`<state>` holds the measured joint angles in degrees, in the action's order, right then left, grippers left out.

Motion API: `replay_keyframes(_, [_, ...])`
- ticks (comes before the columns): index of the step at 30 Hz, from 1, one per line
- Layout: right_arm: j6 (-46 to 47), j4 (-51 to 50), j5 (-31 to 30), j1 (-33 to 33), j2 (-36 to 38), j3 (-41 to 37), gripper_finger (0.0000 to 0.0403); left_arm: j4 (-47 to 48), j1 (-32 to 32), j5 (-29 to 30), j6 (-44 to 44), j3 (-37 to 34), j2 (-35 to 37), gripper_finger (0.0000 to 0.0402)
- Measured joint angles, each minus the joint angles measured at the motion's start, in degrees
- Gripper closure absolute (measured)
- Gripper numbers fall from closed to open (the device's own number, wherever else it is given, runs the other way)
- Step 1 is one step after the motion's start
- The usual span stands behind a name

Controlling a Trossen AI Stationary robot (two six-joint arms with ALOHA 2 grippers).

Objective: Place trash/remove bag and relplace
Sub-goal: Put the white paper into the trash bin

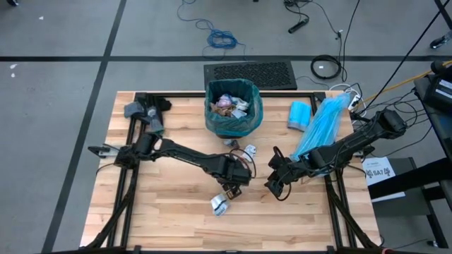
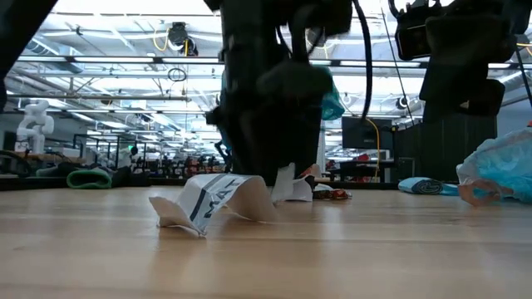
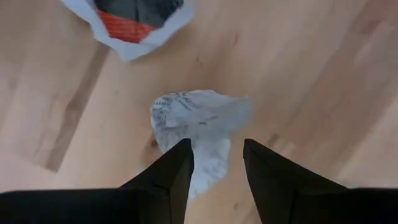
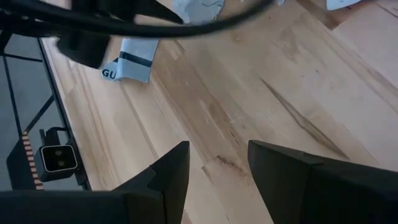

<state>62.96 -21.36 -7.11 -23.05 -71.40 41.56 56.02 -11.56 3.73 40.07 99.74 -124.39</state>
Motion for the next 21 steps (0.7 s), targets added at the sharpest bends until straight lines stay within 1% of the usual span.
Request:
replay_keyframes(3, [0.0, 0.0, 0.0, 0.0, 0.0, 0.0, 0.0248, -0.1, 0.1, -0.8, -0.5, 0.0, -2.2, 0.0259])
replay_keyframes(5, [0.0, 0.0, 0.0, 0.0, 0.0, 0.0, 0.0248, -0.3, 0.1, -1.8, -0.5, 0.1, -3.4, 0.0275])
replay_keyframes(7, [0.2, 0.0, -0.1, 0.0, 0.0, 0.0, 0.0248, -0.5, 0.2, -4.0, -0.5, 0.3, -4.3, 0.0304])
replay_keyframes(10, [0.9, 0.1, -0.3, 0.0, 0.0, 0.0, 0.0248, -0.9, 0.3, -6.9, -0.4, 0.4, -5.0, 0.0369])
replay_keyframes(11, [0.9, 0.1, -0.3, 0.0, 0.0, 0.0, 0.0248, -1.1, 0.2, -7.2, -0.2, 0.4, -4.9, 0.0384])
replay_keyframes(14, [0.9, 0.0, -0.4, 0.0, 0.0, 0.0, 0.0248, -1.2, -0.5, -6.4, 1.2, 0.1, -3.6, 0.0392])
replay_keyframes(16, [0.9, 0.1, -0.4, 0.0, 0.0, 0.0, 0.0248, 0.9, -1.1, -5.6, 3.0, -0.2, -1.8, 0.0396])
replay_keyframes(21, [0.5, 0.1, -0.4, 0.0, 0.0, 0.0, 0.0248, 1.7, -2.5, -2.0, 6.1, -0.1, 6.2, 0.0398])
